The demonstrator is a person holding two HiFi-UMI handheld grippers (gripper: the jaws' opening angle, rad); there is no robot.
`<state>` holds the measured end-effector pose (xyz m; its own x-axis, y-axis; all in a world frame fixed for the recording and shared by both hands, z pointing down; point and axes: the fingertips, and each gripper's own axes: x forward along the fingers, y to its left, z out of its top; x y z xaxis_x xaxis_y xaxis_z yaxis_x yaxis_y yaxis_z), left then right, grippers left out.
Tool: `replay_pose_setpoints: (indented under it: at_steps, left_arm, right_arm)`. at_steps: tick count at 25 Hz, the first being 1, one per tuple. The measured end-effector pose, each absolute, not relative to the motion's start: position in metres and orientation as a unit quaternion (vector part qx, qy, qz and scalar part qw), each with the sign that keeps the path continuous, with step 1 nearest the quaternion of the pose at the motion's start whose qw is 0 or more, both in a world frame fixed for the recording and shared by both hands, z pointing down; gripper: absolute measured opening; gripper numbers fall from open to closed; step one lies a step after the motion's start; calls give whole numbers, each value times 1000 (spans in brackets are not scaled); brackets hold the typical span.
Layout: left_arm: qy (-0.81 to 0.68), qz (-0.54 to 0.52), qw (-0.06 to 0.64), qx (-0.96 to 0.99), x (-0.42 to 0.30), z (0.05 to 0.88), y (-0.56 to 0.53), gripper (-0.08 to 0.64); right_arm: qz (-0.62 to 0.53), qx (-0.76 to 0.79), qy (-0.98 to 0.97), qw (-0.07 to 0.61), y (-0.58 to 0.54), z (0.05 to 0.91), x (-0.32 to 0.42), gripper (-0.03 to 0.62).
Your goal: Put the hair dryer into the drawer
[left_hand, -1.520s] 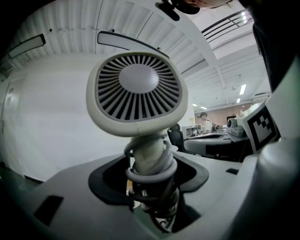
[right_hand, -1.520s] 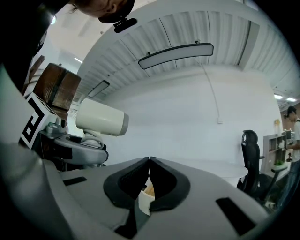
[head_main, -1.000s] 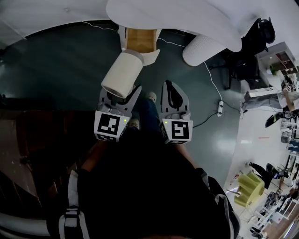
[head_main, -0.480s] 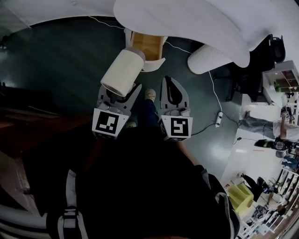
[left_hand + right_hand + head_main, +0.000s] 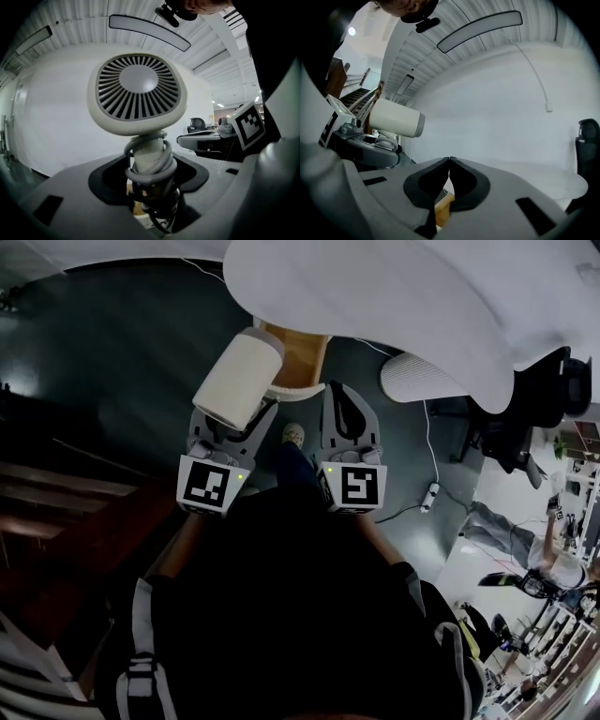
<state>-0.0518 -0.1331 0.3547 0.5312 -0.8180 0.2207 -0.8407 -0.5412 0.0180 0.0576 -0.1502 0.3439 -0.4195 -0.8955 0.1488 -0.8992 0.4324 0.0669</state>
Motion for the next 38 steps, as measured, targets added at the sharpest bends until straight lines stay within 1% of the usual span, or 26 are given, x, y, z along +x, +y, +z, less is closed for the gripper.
replay_pose_setpoints:
  at_steps: [2,3,5,7,11,16,20,25,31,35,38]
  left_arm:
    - [-481,91,62,870,-46,361,-151,256]
    - [-485,86,65,868,-44,364,-159,256]
    - [-492,84,69,864,-40,368,-174,256]
    - [-498,84,69,860,-36,370,-187,256]
    - [-507,96,80,853,-31,376,-204,256]
    - [-503,107,84,854,-21,381,-224,256]
    - [-487,110,90,862,-25,387,-235,256]
    - [-444,133,78,883,-29,406,-245,256]
    - [-391,168,53,903,2,435,-287,256]
    - [-362,178,7,915,17,452,-305,255]
    - [-333,214,-18,918,10,469,-303,255]
  right_arm:
    - [9,527,-848,60,-174,344,62,23]
    - [11,521,-851,62,-183,348,64,23]
    - [17,505,-858,91,-197,360,67,23]
    - [17,490,-865,103,-212,366,70,23]
    - [15,471,-875,106,-234,371,74,23]
    - [40,470,-875,107,-253,384,82,23]
    - [49,479,-870,107,-257,391,76,23]
    - [57,506,-854,111,-263,404,72,23]
    - [85,523,-839,129,-296,437,99,23]
    - [97,522,-836,138,-310,461,109,23]
    - [99,516,-838,149,-310,476,101,23]
